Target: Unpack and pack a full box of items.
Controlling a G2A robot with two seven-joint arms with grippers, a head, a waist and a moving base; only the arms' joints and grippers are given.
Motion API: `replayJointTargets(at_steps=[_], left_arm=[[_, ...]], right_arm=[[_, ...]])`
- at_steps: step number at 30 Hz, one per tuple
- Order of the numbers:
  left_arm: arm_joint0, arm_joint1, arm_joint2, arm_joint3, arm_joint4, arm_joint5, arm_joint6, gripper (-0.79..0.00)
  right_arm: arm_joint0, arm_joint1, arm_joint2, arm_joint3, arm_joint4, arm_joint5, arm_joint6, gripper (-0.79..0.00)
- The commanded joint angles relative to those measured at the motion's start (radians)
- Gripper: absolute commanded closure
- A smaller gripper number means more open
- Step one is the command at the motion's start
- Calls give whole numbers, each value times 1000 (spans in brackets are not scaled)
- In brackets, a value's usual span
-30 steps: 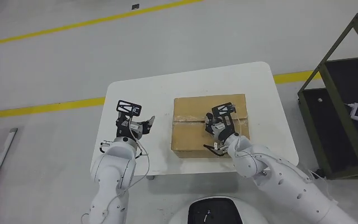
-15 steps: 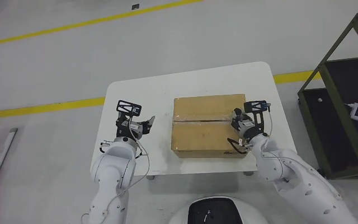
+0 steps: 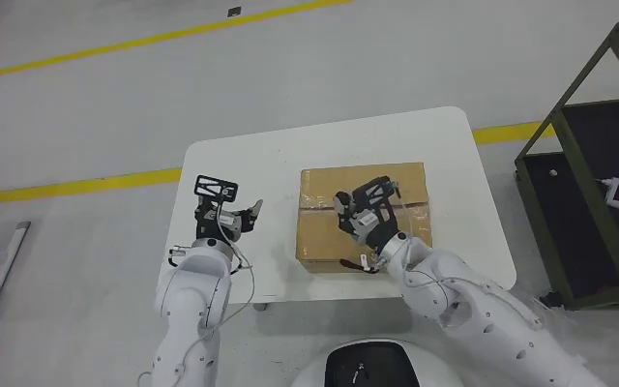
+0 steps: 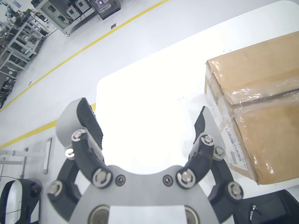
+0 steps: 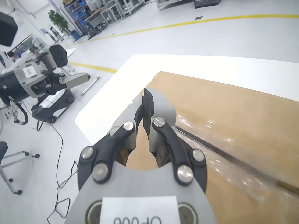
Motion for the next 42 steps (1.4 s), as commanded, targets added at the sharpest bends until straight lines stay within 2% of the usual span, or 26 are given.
replayJointTargets(at_steps=[1, 4, 8, 15, 20, 23, 27, 31, 34, 42], left_arm=[[1, 1, -8, 0, 2, 1, 1, -785], [2, 3, -15, -1, 0, 0, 4, -785], [2, 4, -14, 0, -3, -3, 9, -785], [-10, 4, 8, 15, -20, -24, 33, -785], [-8, 6, 25, 13, -63, -74, 122, -785], [4, 8, 34, 12, -79, -103, 213, -785], [46, 12, 38, 40, -51, -104, 387, -785], [95, 17, 28, 17, -60, -146, 475, -785], [135, 22, 5, -22, -78, -162, 480, -785], [271, 27, -28, -137, -78, -101, 416, -785]], right_arm=[[49, -21, -45, 68, 5, 7, -6, 0], [79, -46, -67, 143, 37, 35, -25, 0], [63, -48, -38, 173, 12, 71, -31, 0], [-72, -4, 130, 86, -33, 93, 13, 0], [-192, 32, 290, -49, -81, 88, 45, 0], [-271, 55, 395, -134, -131, 9, 32, 0], [-390, 84, 534, -240, -217, -122, 10, 0], [-515, 102, 661, -350, -239, -217, 2, 0], [-608, 109, 750, -406, -194, -247, 16, 0], [-825, 115, 926, -529, -142, -309, 23, 0]])
